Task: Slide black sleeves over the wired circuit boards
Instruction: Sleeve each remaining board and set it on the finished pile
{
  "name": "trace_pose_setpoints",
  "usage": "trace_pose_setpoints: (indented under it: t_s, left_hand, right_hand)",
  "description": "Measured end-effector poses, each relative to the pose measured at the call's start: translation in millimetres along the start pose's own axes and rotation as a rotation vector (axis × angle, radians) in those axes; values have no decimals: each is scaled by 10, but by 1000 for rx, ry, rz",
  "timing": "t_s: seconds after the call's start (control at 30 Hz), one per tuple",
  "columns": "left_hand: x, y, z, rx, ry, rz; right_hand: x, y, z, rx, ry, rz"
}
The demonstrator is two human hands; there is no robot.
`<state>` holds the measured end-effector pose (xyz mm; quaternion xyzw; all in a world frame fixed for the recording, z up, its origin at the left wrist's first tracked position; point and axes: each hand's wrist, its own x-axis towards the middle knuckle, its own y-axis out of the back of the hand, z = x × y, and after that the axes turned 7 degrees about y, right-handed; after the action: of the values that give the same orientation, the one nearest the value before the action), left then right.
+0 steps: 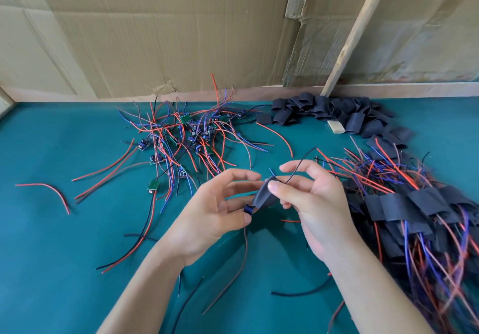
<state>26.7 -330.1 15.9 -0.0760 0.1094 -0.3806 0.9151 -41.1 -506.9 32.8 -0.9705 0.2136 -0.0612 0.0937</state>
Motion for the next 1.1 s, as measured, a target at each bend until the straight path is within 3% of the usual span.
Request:
trace_pose_setpoints:
  t_s: [0.3,0.67,0.93,1.1]
  left_hand:
    - [3,-42,1,-50,79,88]
    - [33,-16,-27,156,-76,222]
    - [27,-15,-40,368,-105,291]
    - [34,-26,-47,381,-164,340]
  right_hand:
    - [83,93,-45,309,-35,109]
    - [43,9,22,290,-156,207]
    - [31,18,-10,209,-180,172]
    - [-13,-65,30,161,-195,144]
